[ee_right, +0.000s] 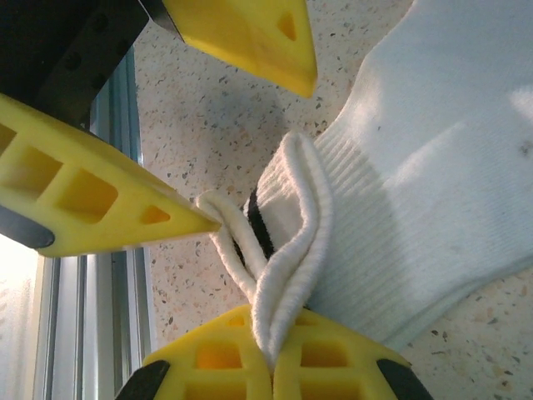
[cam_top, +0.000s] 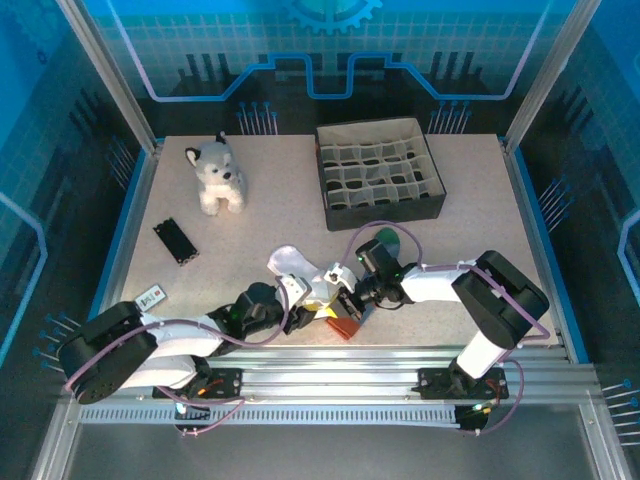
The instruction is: Roll the socks
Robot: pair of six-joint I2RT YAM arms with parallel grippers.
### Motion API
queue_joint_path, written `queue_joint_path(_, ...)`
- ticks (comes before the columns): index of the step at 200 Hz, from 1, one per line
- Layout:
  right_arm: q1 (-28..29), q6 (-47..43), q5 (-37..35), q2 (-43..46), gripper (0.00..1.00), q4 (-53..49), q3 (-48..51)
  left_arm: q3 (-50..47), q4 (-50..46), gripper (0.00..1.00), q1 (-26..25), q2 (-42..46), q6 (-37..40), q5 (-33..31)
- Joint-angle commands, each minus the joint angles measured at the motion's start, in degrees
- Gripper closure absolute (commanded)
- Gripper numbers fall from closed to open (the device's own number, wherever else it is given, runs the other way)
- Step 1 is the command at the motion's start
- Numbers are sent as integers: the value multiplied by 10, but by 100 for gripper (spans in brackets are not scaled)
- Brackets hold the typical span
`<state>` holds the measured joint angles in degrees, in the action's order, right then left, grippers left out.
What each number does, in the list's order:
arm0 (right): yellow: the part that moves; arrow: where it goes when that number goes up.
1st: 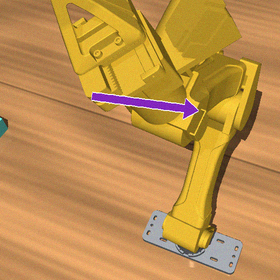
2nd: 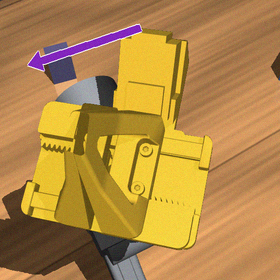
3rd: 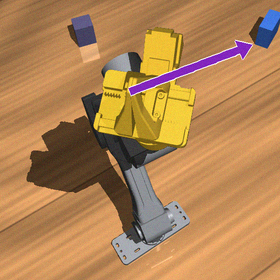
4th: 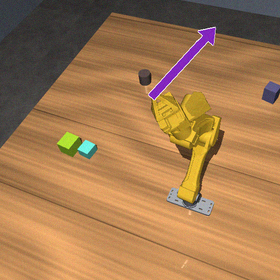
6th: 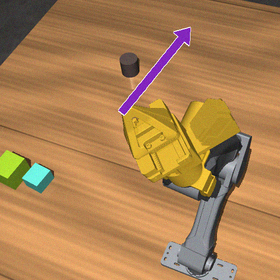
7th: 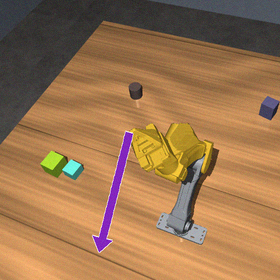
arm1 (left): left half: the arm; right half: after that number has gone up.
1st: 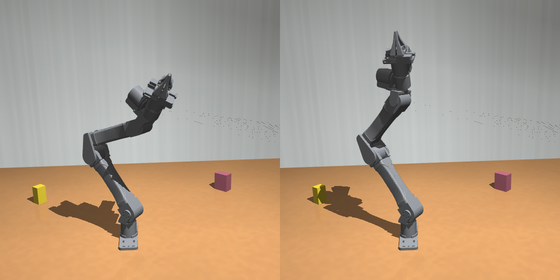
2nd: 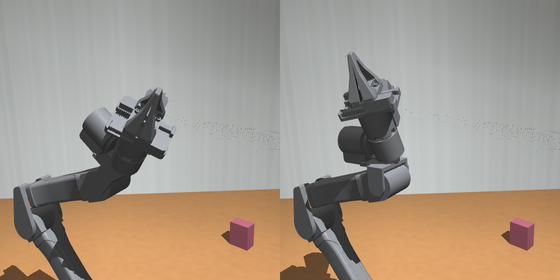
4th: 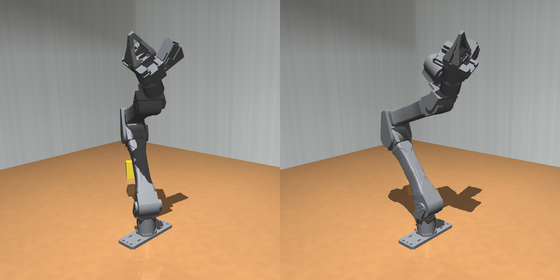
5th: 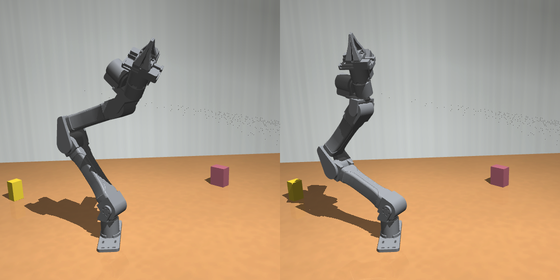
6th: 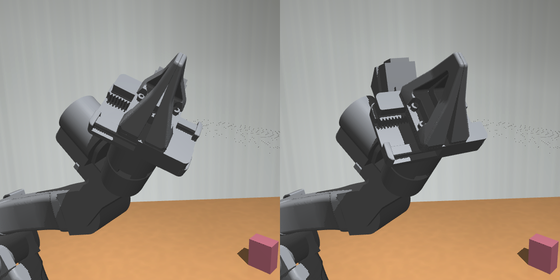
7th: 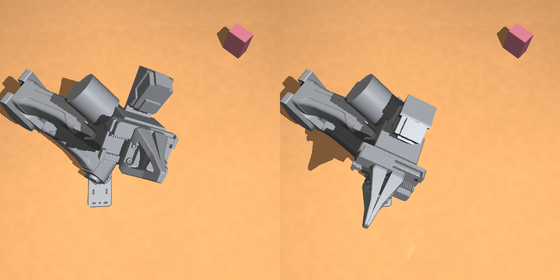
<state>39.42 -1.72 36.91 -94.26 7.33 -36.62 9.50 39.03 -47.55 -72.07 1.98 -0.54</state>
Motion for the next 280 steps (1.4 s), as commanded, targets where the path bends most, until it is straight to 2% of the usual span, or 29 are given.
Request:
queue_joint_path(1,-5,5,6,-14,100,-14,-16,-4,27,49,-7,-10,1,29)
queue_joint_path(57,5,14,-40,-37,100,-127,-69,18,-19,54,-9,-33,-14,-6)
queue_joint_path(101,15,18,-49,-55,100,-197,-110,19,21,57,-10,-93,-42,-10)
queue_joint_path(141,28,22,-61,-70,98,-248,-147,47,-15,69,-9,-118,-100,-35)
queue_joint_path(183,29,53,-87,-93,98,-301,-192,50,-83,80,-9,-89,-138,-45)
queue_joint_path(202,28,76,-105,-97,92,-309,-205,60,-139,82,-9,-71,-141,-45)
queue_joint_path(223,27,105,-110,-85,75,-294,-204,69,-195,88,-8,-57,-145,-46)
queue_joint_path(250,27,125,-106,-61,68,-272,-197,82,-241,89,-8,-61,-160,-42)
queue_joint_path(280,27,135,-113,-26,66,-242,-174,93,-255,89,-8,-80,-178,-44)
